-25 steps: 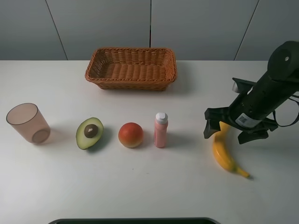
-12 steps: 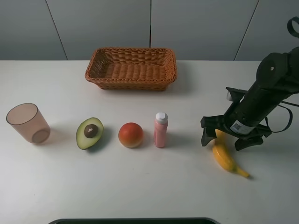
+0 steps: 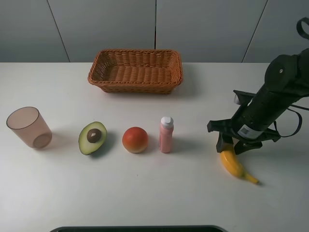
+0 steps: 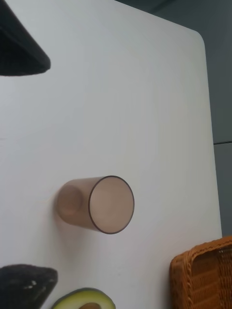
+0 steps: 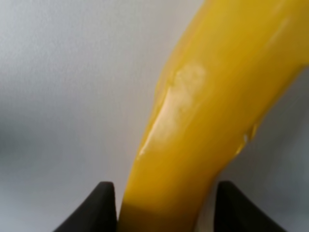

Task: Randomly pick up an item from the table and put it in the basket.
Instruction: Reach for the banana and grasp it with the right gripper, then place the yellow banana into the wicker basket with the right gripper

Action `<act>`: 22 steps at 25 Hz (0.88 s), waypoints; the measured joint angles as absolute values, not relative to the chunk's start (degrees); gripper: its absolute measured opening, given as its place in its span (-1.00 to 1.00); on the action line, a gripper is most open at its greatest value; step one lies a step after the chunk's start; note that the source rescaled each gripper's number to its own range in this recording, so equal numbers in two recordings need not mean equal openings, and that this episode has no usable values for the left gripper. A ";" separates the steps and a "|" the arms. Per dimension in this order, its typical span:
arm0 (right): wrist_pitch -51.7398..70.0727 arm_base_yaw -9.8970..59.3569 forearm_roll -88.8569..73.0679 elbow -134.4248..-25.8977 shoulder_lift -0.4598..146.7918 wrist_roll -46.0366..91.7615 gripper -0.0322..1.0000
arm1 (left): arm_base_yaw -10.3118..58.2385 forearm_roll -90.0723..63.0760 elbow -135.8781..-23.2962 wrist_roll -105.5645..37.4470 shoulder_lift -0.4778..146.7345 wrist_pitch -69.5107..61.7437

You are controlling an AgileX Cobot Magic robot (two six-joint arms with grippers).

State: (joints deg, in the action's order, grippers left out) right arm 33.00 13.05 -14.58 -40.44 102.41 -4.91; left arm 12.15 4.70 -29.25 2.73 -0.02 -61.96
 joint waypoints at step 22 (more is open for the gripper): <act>33.38 13.05 -14.44 -40.59 102.41 -4.81 -0.93 | 12.15 4.70 -29.25 2.73 -0.02 -61.96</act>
State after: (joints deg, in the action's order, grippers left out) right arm 33.38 13.05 -14.44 -40.59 102.41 -4.81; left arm 12.15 4.70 -29.25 2.73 -0.02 -61.96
